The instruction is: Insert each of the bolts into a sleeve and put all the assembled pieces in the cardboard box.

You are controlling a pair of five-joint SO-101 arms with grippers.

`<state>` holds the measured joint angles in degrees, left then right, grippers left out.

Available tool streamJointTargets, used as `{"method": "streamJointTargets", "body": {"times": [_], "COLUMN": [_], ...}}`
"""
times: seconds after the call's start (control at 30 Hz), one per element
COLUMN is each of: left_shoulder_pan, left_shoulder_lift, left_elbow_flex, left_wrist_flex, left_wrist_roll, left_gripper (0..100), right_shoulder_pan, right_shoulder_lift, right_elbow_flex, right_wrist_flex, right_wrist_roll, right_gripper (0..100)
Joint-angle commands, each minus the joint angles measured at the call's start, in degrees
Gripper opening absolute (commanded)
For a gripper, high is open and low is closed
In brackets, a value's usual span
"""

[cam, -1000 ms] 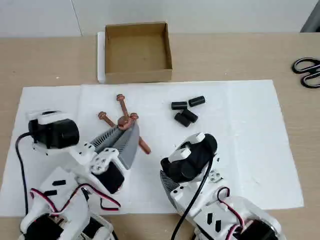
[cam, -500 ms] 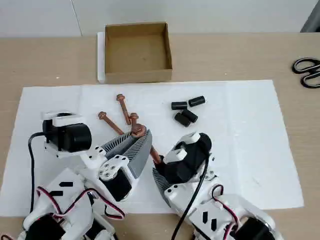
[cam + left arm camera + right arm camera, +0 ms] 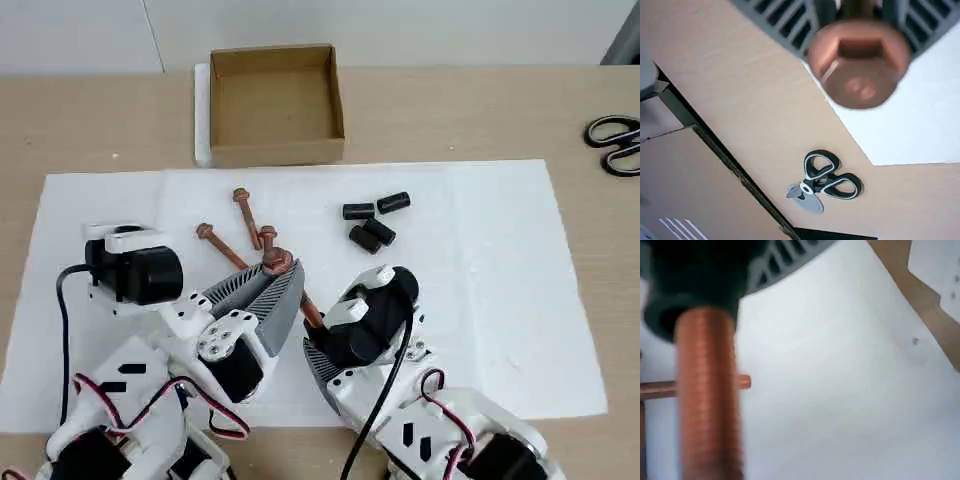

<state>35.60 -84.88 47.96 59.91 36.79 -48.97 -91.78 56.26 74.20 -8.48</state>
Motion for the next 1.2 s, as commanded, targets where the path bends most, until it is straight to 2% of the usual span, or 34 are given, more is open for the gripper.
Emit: {"method": "streamJointTargets", "body": {"times": [0.0,0.43,0.73,1.17], "left_shoulder_pan": [0.0,-0.09,-0.09,0.18], "left_shoulder_lift": [-0.53,-0.53,-0.53,-0.53], "left_elbow_flex": [-0.4,-0.22,1.45,1.63], "left_wrist_flex": [-1.49,-1.49,-1.58,-1.76], "left_wrist_roll": [0.26,0.26,0.26,0.26], "left_gripper": [1,1,1,1], "right_shoulder_pan": [-0.48,-0.4,-0.4,-0.48], "right_shoulder_lift": [-0.04,-0.13,-6.55,-4.88], "right_elbow_flex": [-0.62,-1.85,-1.41,-1.23], "right_wrist_flex": [-1.19,1.1,4.7,1.19], "right_wrist_roll": [-0.26,-0.44,-0.09,-0.09], "right_gripper": [0.4,0.4,0.4,0.4]}}
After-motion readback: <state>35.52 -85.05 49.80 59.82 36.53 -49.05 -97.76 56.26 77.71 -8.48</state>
